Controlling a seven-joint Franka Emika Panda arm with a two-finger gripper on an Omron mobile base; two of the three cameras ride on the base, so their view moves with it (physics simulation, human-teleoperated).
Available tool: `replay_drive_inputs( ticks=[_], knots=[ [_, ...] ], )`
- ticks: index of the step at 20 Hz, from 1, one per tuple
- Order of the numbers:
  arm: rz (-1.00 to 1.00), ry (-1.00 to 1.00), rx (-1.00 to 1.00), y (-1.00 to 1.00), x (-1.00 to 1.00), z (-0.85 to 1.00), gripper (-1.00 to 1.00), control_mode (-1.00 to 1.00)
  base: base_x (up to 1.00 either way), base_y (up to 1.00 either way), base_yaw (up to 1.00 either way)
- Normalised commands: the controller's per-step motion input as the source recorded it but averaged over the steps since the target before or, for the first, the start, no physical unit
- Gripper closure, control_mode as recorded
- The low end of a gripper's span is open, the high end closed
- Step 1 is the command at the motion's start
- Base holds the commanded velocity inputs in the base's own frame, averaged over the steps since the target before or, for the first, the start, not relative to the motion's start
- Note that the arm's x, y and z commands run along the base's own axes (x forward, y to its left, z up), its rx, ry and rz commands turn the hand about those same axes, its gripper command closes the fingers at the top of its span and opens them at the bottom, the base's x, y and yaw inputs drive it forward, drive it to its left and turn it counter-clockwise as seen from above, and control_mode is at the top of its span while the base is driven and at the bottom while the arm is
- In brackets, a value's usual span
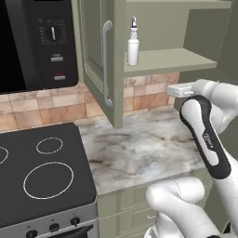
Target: Move the cutting board and knife to the sink. Then move spray from the cabinet to the counter.
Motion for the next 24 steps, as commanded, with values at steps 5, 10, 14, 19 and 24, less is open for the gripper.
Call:
replay_drive_inputs(
  ticks=[5,10,14,19,24],
  knots=[
    [0.02,-0.33,0.0,0.0,0.55,0.51,-1.0,-1.0,0.0,0.0,0.0],
    [0.0,-0.28,-0.07,0.0,0.06,0.72,-1.0,-1.0,0.0,0.0,0.0],
    [0.01,-0.14,-0.1,0.0,0.16,0.54,-1.0,-1.0,0.0,0.0,0.0],
    [0.09,0.02,-0.03,0.0,0.62,0.25,-1.0,-1.0,0.0,0.0,0.0],
    [0.12,0.08,0.0,0.0,0.61,0.36,-1.0,-1.0,0.0,0.0,0.0]
  ],
)
